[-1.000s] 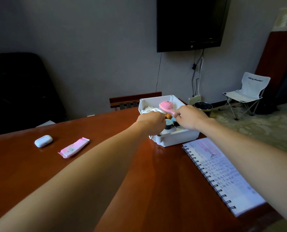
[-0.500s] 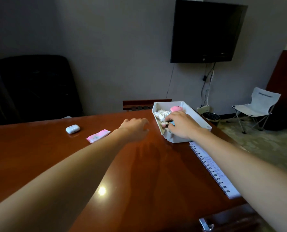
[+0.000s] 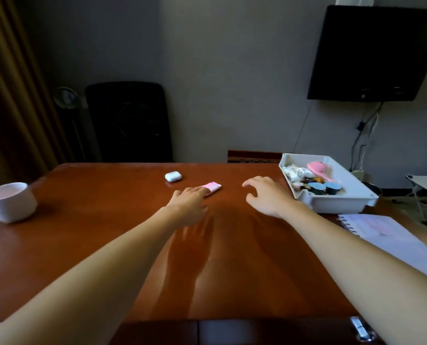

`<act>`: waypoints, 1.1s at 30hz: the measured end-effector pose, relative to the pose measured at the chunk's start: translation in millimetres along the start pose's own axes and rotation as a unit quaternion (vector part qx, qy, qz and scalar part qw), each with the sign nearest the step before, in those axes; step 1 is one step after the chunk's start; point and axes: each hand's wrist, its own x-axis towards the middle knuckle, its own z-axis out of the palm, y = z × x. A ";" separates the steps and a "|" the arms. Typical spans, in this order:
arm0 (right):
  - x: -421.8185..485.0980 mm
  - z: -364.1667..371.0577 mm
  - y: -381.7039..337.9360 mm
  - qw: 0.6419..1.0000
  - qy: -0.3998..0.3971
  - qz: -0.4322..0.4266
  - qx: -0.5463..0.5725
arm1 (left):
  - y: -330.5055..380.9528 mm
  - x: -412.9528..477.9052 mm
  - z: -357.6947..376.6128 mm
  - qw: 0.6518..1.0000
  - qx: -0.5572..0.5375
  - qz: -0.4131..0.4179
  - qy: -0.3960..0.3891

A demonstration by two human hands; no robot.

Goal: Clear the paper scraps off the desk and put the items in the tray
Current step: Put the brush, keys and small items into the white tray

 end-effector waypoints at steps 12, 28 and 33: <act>21.8 54.8 -66.5 0.992 -0.105 -0.057 -0.037 | -78.4 -26.6 20.7 0.996 -0.035 -0.085 -0.011; 94.1 112.4 -61.8 0.993 -0.066 -0.063 -0.072 | -121.0 43.1 41.5 0.987 -0.033 -0.135 0.083; 100.4 123.3 -54.5 0.997 0.010 -0.071 -0.017 | -128.1 78.2 48.0 0.982 -0.058 -0.126 0.126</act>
